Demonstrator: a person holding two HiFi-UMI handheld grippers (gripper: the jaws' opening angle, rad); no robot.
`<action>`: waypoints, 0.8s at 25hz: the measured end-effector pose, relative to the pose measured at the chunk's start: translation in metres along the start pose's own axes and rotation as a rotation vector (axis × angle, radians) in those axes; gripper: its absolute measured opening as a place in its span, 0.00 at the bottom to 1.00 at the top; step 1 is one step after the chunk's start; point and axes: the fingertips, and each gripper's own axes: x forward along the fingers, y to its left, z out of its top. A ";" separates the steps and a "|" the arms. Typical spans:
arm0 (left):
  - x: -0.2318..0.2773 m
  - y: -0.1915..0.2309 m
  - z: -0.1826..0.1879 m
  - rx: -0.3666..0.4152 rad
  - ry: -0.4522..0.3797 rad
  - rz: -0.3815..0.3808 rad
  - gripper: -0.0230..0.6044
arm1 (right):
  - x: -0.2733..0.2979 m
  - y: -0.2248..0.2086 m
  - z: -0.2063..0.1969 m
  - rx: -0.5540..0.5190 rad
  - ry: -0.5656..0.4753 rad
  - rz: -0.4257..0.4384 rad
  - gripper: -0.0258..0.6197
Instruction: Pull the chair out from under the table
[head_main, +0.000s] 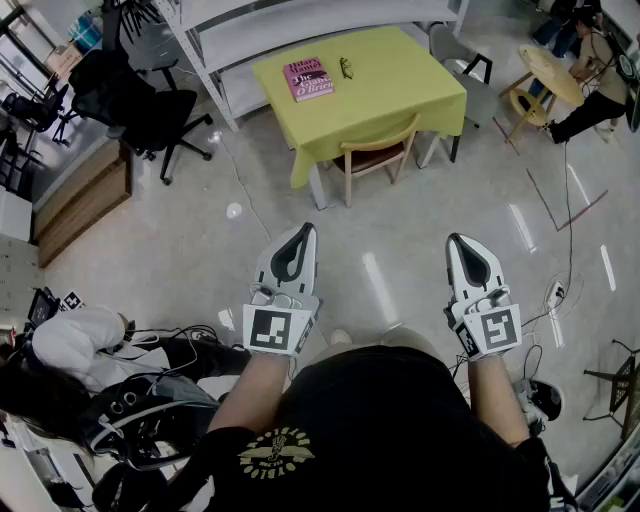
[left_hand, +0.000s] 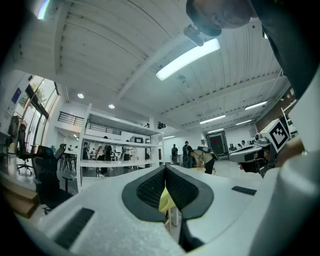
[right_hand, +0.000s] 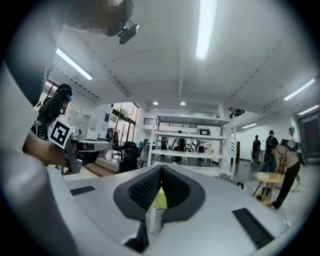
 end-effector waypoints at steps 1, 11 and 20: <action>-0.010 -0.016 -0.002 0.002 0.001 -0.004 0.05 | -0.020 0.001 -0.005 0.003 -0.003 -0.002 0.06; 0.011 0.032 -0.031 -0.029 0.071 0.003 0.05 | 0.022 -0.008 -0.002 0.009 0.005 -0.016 0.06; 0.071 0.039 -0.044 -0.040 0.084 0.044 0.05 | 0.063 -0.074 -0.015 0.029 0.012 -0.005 0.06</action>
